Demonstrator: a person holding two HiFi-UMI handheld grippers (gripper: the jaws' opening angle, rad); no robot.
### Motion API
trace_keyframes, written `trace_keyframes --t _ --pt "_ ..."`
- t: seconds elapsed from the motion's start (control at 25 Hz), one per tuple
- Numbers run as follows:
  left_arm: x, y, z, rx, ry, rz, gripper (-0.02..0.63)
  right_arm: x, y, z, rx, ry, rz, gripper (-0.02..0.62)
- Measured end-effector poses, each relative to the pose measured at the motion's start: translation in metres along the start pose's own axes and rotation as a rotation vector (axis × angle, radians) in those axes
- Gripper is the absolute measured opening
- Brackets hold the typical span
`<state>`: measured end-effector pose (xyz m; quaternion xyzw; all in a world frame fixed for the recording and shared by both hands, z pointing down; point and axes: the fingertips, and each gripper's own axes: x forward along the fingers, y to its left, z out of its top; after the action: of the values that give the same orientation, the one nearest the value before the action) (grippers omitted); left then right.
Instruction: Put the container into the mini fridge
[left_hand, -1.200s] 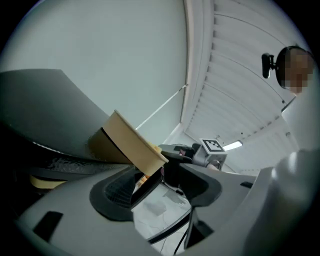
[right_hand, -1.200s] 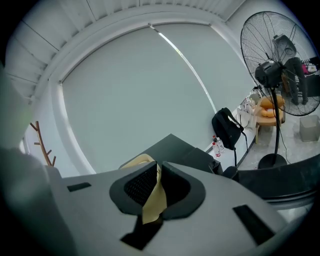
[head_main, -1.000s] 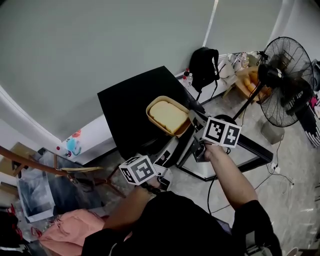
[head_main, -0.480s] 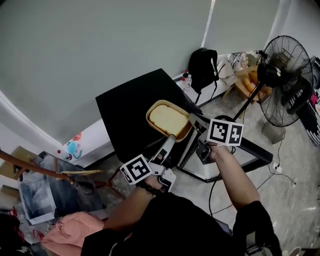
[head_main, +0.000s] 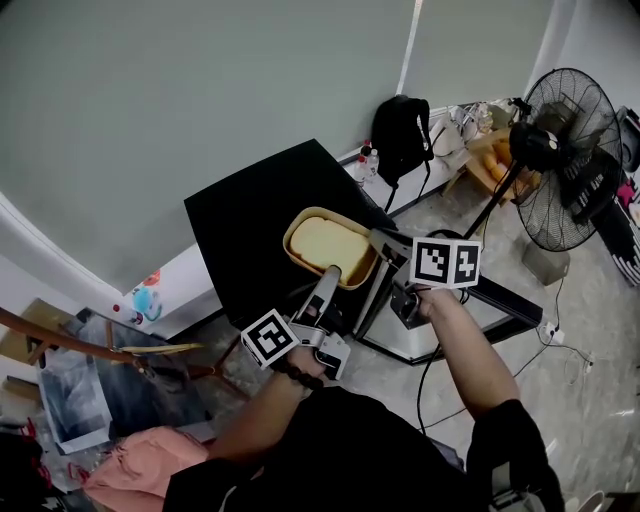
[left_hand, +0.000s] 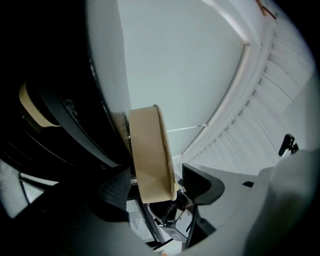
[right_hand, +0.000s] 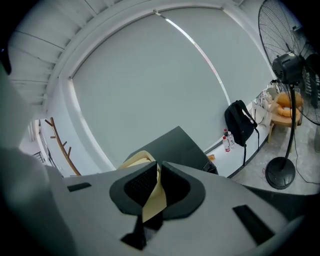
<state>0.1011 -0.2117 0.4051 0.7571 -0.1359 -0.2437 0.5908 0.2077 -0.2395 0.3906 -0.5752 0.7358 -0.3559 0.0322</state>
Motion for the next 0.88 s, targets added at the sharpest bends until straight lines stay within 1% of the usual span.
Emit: trace_keyframes --t 0.12,0.24,0.28,0.32,0.44,0.6,0.76,0.88 --pt "0.002 0.001 0.001 -0.041 -0.021 0.000 0.319 0.000 0.001 -0.001 -0.020 0.024 0.015 0.051" --pt "0.000 0.002 0.002 -0.052 -0.038 0.009 0.316 -0.002 0.003 -0.002 -0.040 0.043 0.030 0.051" --pt "-0.001 0.003 0.003 -0.057 -0.046 0.011 0.298 -0.003 0.004 -0.003 -0.045 0.043 0.034 0.051" --pt "-0.002 0.004 0.004 -0.065 -0.054 0.010 0.253 -0.003 0.004 -0.004 -0.049 0.041 0.037 0.051" --pt "-0.005 0.005 0.006 -0.082 -0.072 -0.002 0.244 -0.005 0.007 -0.006 -0.077 0.024 0.040 0.051" --pt "-0.010 0.002 0.004 -0.076 -0.086 -0.011 0.241 -0.007 0.012 -0.011 -0.110 -0.015 0.029 0.052" --pt "-0.020 0.000 0.000 -0.077 -0.081 -0.031 0.239 -0.013 0.018 -0.020 -0.143 -0.061 0.006 0.054" --pt "-0.030 -0.002 -0.003 -0.081 -0.076 -0.052 0.239 -0.018 0.026 -0.029 -0.157 -0.086 0.012 0.054"
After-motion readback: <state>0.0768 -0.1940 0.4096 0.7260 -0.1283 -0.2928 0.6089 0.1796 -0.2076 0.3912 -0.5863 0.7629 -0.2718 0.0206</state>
